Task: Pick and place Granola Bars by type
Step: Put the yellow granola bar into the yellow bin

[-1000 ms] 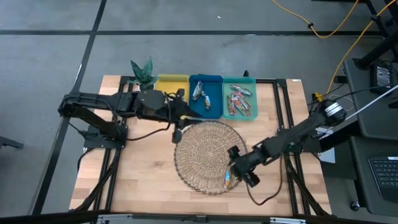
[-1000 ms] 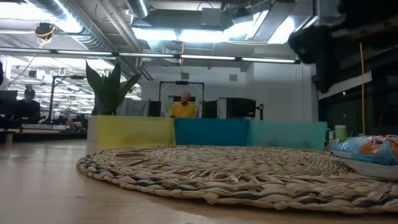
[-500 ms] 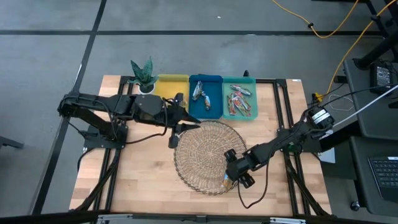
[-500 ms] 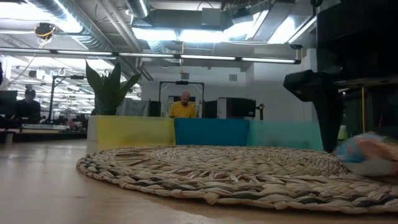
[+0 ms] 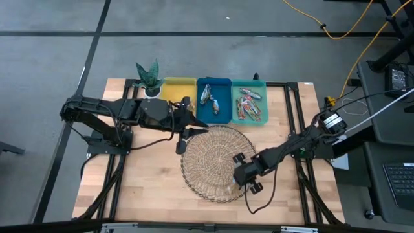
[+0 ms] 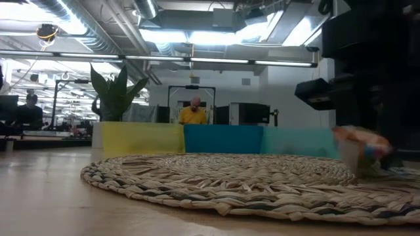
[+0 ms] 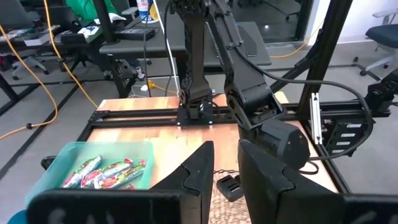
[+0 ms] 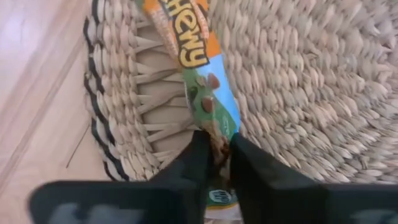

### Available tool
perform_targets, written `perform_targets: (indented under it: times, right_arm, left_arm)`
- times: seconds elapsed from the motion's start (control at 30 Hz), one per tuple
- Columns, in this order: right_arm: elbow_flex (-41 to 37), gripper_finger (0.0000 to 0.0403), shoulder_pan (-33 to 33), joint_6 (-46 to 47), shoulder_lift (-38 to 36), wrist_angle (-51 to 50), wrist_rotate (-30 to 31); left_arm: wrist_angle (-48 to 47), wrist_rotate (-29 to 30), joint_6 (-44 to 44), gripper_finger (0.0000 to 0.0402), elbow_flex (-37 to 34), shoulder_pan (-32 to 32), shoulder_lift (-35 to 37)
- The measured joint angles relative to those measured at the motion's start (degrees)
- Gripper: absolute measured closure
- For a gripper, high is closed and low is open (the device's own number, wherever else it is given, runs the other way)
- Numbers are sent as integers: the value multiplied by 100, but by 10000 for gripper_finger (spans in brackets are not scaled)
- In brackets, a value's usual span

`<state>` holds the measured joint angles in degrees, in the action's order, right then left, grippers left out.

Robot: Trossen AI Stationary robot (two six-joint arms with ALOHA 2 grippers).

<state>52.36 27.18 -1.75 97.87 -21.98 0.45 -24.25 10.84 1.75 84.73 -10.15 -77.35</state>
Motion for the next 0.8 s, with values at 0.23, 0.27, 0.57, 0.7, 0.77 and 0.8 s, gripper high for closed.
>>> perform_targets:
  times: [0.23, 0.27, 0.57, 0.7, 0.77, 0.8]
  right_arm:
    - [2, 397, -39, 3, -223, -26, -42]
    - [2, 396, -39, 6, -297, -29, -42]
    - [7, 388, -57, 497, -1422, -209, 718]
    - [7, 397, -92, 738, -2067, -335, 1075]
    - [7, 395, -132, 815, -2383, -346, 1224]
    - [7, 392, -159, 887, -2535, -345, 1310]
  left_arm:
    - [0, 9, 6, 336, 0, 0, -1]
    - [0, 26, 6, 336, 0, 0, -1]
    - [-2, 173, 6, 336, 0, 0, -4]
    - [-10, 182, 6, 338, 0, 0, -6]
    - [-11, 225, 6, 337, 0, 0, -6]
    - [-13, 253, 7, 337, 0, 0, -6]
